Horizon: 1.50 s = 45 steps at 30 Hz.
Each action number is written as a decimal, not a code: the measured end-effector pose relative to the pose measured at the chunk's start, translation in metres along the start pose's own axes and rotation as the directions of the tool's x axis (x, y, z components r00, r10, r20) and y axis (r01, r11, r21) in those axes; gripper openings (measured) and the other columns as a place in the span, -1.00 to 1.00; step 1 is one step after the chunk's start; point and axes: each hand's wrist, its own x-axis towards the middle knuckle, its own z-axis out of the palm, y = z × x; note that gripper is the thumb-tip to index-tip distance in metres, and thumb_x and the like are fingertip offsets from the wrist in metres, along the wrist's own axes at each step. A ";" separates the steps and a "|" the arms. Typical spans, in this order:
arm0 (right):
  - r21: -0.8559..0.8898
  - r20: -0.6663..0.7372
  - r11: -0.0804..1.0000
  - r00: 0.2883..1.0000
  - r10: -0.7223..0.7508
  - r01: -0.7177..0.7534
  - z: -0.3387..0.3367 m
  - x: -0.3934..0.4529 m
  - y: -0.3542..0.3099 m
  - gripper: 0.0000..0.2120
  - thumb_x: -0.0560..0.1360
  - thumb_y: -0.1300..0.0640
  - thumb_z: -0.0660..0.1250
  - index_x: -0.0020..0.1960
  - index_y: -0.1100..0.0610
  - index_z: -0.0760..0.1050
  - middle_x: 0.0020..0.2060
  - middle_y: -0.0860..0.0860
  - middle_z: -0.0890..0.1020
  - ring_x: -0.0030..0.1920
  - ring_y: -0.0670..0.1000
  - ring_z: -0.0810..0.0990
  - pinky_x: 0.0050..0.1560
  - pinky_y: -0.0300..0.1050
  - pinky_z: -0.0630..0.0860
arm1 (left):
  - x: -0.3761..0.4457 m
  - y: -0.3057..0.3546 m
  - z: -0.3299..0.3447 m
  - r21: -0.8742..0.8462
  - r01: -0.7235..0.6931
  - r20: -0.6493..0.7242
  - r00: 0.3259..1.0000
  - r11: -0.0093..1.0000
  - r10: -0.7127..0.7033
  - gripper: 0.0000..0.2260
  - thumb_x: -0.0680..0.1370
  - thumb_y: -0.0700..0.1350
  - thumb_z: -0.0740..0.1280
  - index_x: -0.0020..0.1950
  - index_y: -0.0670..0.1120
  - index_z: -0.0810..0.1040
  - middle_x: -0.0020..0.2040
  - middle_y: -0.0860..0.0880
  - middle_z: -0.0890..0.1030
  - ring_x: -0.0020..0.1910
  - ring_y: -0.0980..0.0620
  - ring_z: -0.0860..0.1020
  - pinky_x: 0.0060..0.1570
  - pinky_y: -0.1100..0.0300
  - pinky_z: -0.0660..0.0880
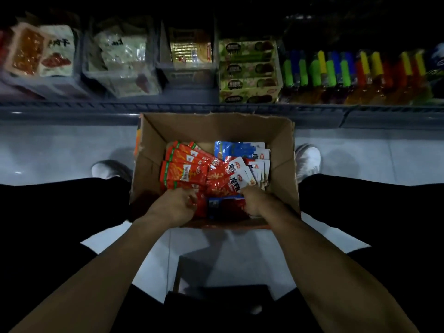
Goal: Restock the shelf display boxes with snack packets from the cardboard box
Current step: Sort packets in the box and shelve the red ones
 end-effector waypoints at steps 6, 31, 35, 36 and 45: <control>-0.195 -0.001 0.980 1.000 -0.027 0.027 0.013 0.021 0.011 -0.66 0.57 0.06 0.22 0.30 0.16 0.46 0.21 0.17 0.53 0.16 0.19 0.54 0.22 0.08 0.49 | 0.006 -0.016 0.002 -0.089 0.050 -0.057 0.997 0.995 -0.055 -0.84 0.53 -0.18 0.35 0.03 0.07 0.51 0.14 -0.06 0.61 0.12 -0.04 0.56 0.01 0.24 0.46; 0.201 -0.111 0.882 0.905 -0.412 0.426 -0.042 -0.016 -0.047 -0.90 0.53 0.13 0.34 -0.15 -0.02 0.56 -0.12 -0.07 0.58 -0.04 -0.04 0.57 0.01 -0.01 0.56 | 0.000 0.003 -0.008 -0.597 -0.022 -0.127 0.990 0.802 -0.067 -0.73 0.57 -0.36 0.23 -0.01 -0.02 0.61 0.04 -0.01 0.59 0.07 0.06 0.54 -0.11 0.41 0.47; 0.238 -0.158 0.879 0.909 -0.386 0.414 -0.037 -0.006 -0.050 -0.90 0.52 0.17 0.37 -0.01 0.01 0.60 -0.06 -0.05 0.63 -0.02 -0.07 0.59 0.02 -0.01 0.57 | 0.004 0.003 -0.009 -0.646 0.001 -0.136 0.984 0.763 -0.116 -0.85 0.56 -0.14 0.33 -0.09 0.10 0.64 0.00 0.13 0.61 0.07 0.08 0.55 0.05 0.18 0.47; 0.235 -0.159 0.879 0.909 -0.385 0.414 -0.036 -0.003 -0.050 -0.88 0.52 0.18 0.37 0.01 0.01 0.60 -0.03 -0.05 0.63 0.00 -0.06 0.59 0.02 -0.02 0.56 | 0.006 0.000 -0.009 -0.562 -0.029 -0.169 0.982 0.827 -0.081 -0.92 0.54 -0.08 0.38 -0.08 0.09 0.65 0.02 0.13 0.63 0.07 0.08 0.56 0.09 0.15 0.48; 0.136 -0.364 0.984 0.917 0.160 -0.118 -0.010 0.035 -0.010 -0.72 0.52 0.00 0.34 0.16 0.12 0.47 0.05 0.11 0.59 0.05 0.10 0.59 -0.02 0.00 0.59 | 0.015 -0.018 -0.008 -0.396 0.076 -0.398 0.884 0.915 -0.246 -0.82 0.47 -0.26 0.32 -0.05 -0.03 0.65 -0.13 -0.01 0.66 -0.15 0.02 0.59 -0.16 0.33 0.44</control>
